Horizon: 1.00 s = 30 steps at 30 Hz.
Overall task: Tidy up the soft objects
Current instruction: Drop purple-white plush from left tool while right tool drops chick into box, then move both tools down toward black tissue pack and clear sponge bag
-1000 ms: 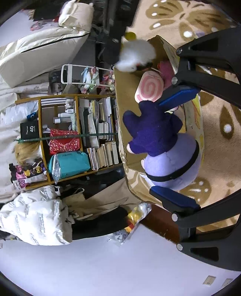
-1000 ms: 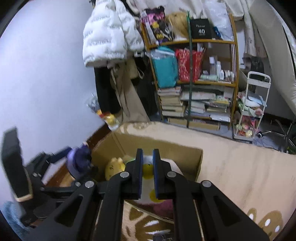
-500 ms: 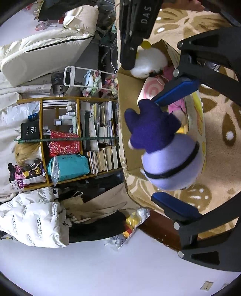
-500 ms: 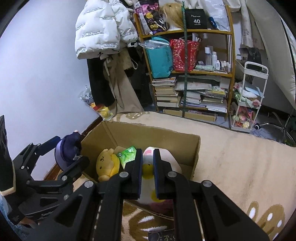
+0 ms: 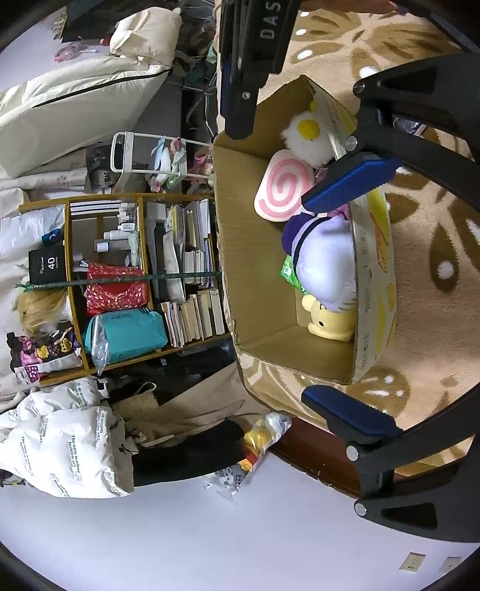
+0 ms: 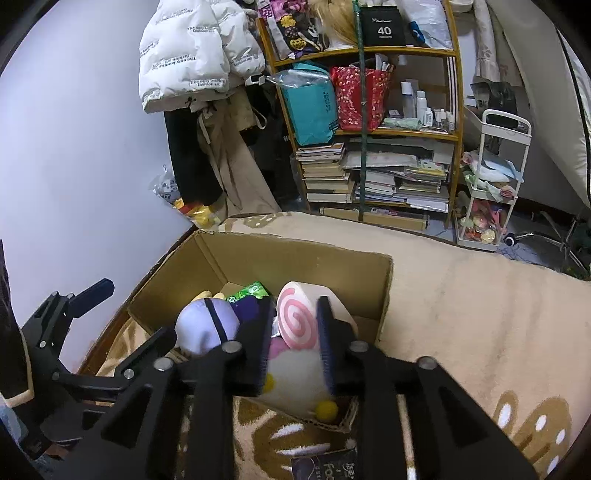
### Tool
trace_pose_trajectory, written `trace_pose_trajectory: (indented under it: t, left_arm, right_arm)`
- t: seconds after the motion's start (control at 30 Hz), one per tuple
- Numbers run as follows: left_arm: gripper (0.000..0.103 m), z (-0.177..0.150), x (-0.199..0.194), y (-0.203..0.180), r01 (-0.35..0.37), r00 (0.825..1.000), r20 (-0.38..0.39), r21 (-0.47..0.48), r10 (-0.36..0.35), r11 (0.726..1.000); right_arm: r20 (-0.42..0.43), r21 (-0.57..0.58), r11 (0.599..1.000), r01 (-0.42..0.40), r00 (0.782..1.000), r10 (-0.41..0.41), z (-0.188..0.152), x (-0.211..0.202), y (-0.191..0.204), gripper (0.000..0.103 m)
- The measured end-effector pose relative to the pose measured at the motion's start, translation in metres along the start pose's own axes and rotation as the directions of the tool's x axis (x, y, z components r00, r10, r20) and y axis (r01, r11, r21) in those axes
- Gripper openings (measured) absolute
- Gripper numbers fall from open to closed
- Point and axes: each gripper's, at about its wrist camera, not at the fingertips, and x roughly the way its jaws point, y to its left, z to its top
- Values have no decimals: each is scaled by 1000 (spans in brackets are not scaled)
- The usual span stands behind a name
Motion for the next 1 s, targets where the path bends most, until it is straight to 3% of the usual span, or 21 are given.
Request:
trace_pose_trajectory:
  t: [0.27, 0.4, 0.47, 0.63, 0.73, 1.0]
  left_arm:
    - [93, -8, -15, 1, -9, 1000, -2, -14, 9, 1000]
    - [93, -16, -27, 1, 19, 999, -29, -47, -20, 999]
    - [93, -20, -34, -1, 11, 999, -33, -41, -12, 999]
    - [93, -30, -51, -8, 16, 999, -51, -65, -19, 998]
    - [93, -40, -60, -13, 17, 997, -71, -65, -22, 998]
    - [93, -57, -79, -31, 35, 995, -94, -35, -38, 999]
  right_arm:
    - [12, 53, 998, 17, 1000, -17, -7, -24, -11, 51]
    - [9, 66, 997, 26, 1000, -27, -14, -40, -14, 54]
    - [9, 75, 997, 30, 999, -30, -18, -48, -16, 66]
    - [-6, 79, 995, 60, 998, -60, -28, -63, -18, 69]
    - [7, 85, 993, 81, 997, -82, -35, -75, -18, 83]
    - [9, 90, 990, 108, 994, -109, -55, -96, -17, 84]
